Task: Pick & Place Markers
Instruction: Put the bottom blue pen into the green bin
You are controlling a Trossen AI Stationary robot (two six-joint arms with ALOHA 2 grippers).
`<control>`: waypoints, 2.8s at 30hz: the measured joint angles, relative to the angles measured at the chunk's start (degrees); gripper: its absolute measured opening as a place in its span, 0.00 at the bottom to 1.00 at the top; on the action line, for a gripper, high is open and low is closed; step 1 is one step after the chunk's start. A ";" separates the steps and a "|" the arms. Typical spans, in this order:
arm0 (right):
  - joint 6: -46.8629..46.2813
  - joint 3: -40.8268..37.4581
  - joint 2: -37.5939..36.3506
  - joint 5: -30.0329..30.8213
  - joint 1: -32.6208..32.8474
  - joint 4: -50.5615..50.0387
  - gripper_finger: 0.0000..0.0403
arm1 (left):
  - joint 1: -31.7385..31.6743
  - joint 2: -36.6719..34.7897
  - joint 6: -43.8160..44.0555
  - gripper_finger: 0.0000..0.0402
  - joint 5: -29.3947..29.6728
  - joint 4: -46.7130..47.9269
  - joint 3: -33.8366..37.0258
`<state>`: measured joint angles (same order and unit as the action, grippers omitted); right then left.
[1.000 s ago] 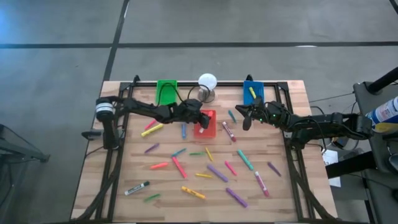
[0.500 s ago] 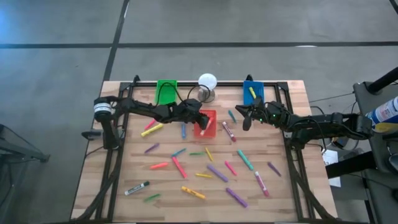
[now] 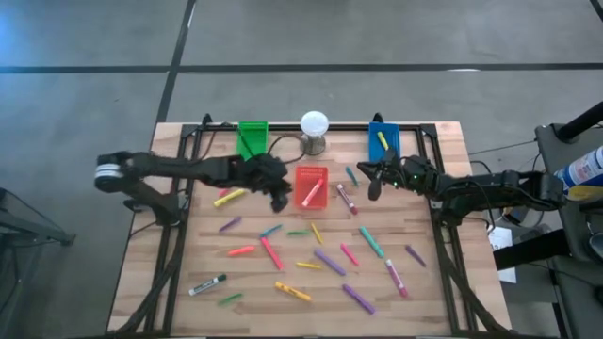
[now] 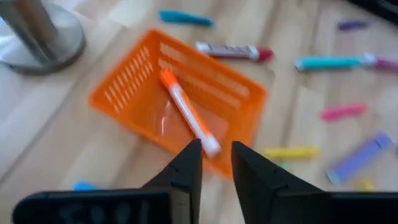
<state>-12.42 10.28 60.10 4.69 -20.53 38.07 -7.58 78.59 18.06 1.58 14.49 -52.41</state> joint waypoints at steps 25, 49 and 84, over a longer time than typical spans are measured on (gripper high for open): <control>3.50 -0.19 -0.02 7.65 13.41 5.76 0.08 | 15.20 3.43 5.63 0.23 6.84 2.03 8.41; 3.50 -0.20 -0.02 7.83 13.39 5.61 0.08 | 15.68 14.49 6.10 0.20 4.44 9.71 4.74; 4.11 -0.21 -0.02 7.99 13.37 5.48 0.08 | -36.09 4.94 -1.08 0.09 4.42 4.39 2.02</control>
<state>-8.32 10.07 60.07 12.68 -7.16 43.55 -43.67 83.53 16.98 6.00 18.88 -50.39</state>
